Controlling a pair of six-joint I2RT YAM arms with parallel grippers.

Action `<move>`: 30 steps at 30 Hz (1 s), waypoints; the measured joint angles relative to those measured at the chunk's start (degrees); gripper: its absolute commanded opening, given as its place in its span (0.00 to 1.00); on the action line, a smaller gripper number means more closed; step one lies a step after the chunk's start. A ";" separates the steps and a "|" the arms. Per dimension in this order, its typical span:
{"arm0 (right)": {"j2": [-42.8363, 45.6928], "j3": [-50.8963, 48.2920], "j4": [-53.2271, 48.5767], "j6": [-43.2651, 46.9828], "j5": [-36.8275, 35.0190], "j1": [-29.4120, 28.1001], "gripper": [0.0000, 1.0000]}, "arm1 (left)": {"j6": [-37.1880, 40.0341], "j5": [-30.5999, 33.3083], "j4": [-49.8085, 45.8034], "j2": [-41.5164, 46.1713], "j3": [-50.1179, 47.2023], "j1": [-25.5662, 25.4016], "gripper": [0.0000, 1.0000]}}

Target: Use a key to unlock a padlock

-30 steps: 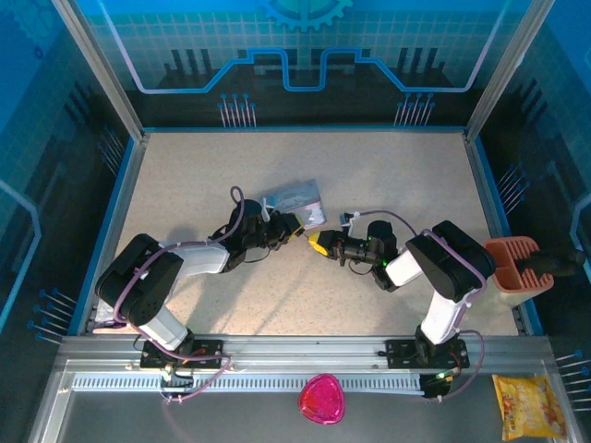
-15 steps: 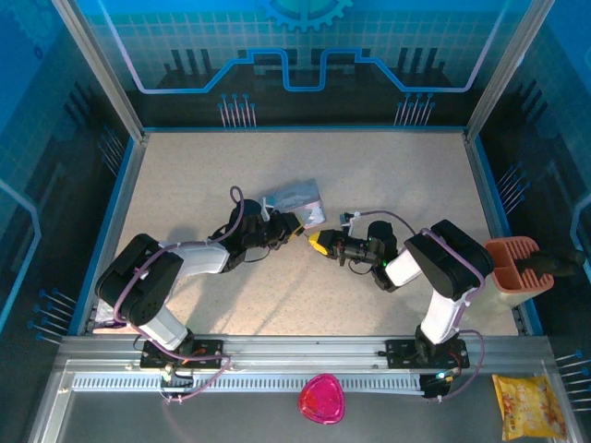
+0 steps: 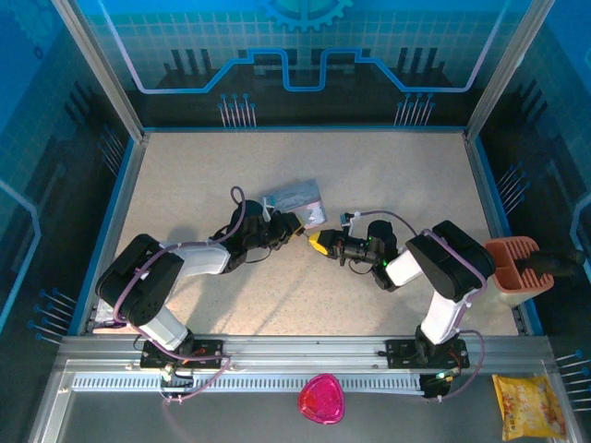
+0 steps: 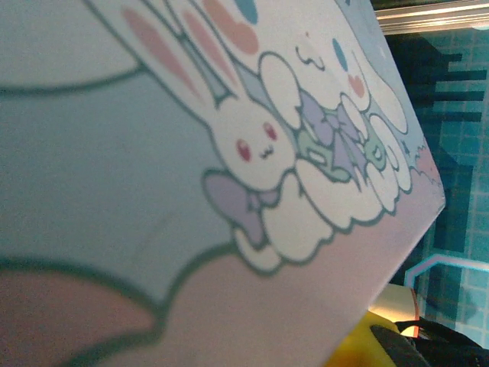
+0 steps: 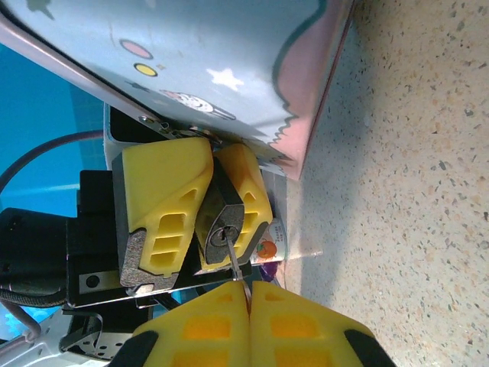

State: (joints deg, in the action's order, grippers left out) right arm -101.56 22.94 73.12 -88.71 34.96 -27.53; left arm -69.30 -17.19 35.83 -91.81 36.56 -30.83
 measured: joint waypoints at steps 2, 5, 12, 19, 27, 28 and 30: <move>0.31 0.00 -0.59 0.17 0.00 0.00 0.00 | 0.24 0.26 0.00 -0.07 0.00 -0.13 0.02; 0.33 0.00 -0.66 0.15 0.00 0.02 0.00 | 0.37 0.70 0.00 -0.07 0.00 -0.37 0.02; 0.33 0.00 -0.66 -0.15 0.09 0.22 0.00 | 0.63 1.40 0.02 -0.07 0.00 -0.76 0.02; 0.31 0.00 -0.63 -1.57 0.50 0.31 0.00 | 1.14 1.99 2.25 -0.11 -1.36 -1.07 0.02; -1.01 -0.02 0.66 -3.48 1.60 0.55 0.00 | 2.75 1.97 5.70 -0.39 -3.26 -1.18 0.04; -1.01 -0.02 0.63 -3.45 1.60 0.55 0.00 | 2.84 1.97 5.90 -0.50 -3.28 -1.20 0.04; -1.01 -0.02 0.57 -3.43 1.57 0.55 0.00 | 3.21 1.97 6.36 -0.79 -3.30 -1.22 0.04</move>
State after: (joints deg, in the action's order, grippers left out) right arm -102.56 22.92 73.69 -92.14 36.53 -26.98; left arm -66.08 -15.22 42.19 -92.60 33.26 -32.05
